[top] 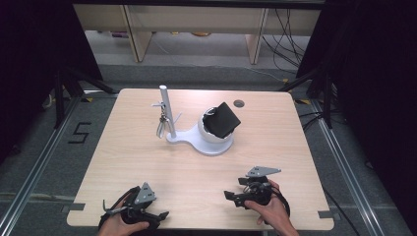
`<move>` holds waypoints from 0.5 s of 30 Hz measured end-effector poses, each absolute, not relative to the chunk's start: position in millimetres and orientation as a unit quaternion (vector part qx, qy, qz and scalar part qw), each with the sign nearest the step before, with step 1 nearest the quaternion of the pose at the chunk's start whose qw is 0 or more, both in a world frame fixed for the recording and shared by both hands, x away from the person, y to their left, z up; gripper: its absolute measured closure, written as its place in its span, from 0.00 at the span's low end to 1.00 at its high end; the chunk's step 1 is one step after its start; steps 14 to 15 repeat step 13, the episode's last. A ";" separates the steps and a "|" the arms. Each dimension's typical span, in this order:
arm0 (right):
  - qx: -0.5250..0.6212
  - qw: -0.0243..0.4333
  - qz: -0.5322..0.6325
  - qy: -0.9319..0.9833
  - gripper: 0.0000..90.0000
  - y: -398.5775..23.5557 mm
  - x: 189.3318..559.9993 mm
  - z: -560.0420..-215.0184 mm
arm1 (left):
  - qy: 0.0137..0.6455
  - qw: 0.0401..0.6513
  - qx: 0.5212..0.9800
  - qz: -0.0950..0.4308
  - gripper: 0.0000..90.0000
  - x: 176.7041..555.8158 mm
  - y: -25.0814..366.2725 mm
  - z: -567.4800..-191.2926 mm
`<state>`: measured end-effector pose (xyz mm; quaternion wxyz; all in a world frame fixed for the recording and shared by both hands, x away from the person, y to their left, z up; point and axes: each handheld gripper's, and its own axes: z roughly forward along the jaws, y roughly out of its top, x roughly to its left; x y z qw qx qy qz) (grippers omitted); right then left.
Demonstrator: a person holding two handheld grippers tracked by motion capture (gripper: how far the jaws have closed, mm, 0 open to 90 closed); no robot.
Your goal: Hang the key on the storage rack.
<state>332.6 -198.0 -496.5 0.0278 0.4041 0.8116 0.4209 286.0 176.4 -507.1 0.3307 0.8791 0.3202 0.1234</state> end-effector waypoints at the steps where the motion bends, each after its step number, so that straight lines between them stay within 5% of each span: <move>1: 0.411 0.022 0.419 0.809 0.22 -197.5 331.5 -495.8 | 0.319 0.331 0.880 0.122 0.18 286.2 176.5 -507.0; 15: 0.410 0.022 0.416 0.811 0.21 -196.2 332.1 -497.4 | 0.330 0.328 0.877 0.120 0.18 286.4 176.6 -509.5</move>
